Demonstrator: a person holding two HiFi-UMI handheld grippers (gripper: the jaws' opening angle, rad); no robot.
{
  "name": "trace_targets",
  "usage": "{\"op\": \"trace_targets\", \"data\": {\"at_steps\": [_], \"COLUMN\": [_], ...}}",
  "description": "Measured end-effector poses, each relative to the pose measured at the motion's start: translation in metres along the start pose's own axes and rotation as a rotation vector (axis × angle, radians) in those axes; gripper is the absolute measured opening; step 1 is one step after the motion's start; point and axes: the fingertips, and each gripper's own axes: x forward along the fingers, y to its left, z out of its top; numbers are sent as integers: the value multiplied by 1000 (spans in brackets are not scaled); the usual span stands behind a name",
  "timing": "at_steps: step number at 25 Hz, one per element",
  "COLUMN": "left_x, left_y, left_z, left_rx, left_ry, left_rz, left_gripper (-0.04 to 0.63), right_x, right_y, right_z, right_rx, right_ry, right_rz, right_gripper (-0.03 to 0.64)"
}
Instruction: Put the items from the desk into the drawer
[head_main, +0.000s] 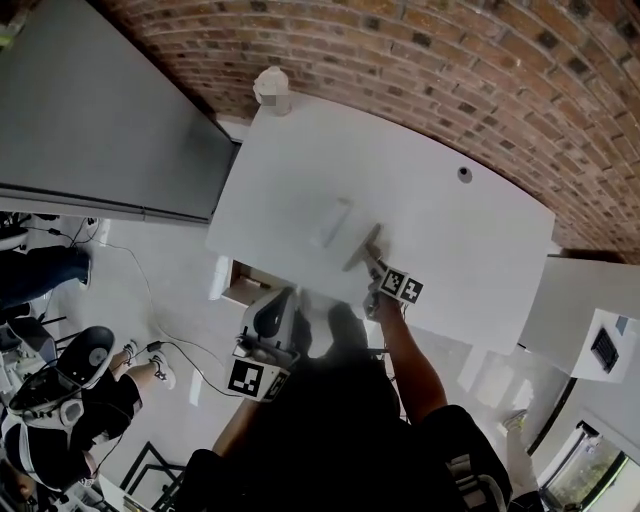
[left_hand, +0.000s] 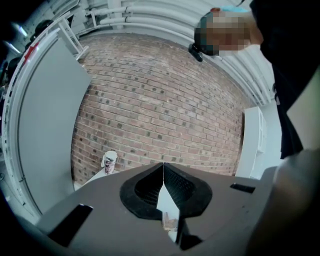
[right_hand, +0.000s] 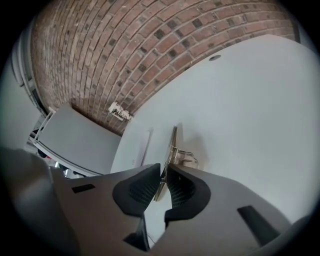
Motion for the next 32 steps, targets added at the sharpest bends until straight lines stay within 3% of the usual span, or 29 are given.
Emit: {"op": "trace_targets", "data": {"at_steps": [11, 18, 26, 32], "left_x": [-15, -50, -108, -151], "left_y": [5, 34, 91, 134], "left_z": [7, 6, 10, 3], "left_rx": [-14, -27, -54, -71], "left_ry": [-47, -45, -106, -105], "left_rz": [126, 232, 325, 360], "left_gripper": [5, 5, 5, 5], "right_x": [-22, -40, -41, -21], "right_y": [31, 84, 190, 249], "right_z": [7, 3, -47, -108], "right_rx": [-276, -562, -867, -994], "right_ry": [52, 79, 115, 174], "right_rz": [37, 107, 232, 310], "right_gripper": [20, 17, 14, 12]}}
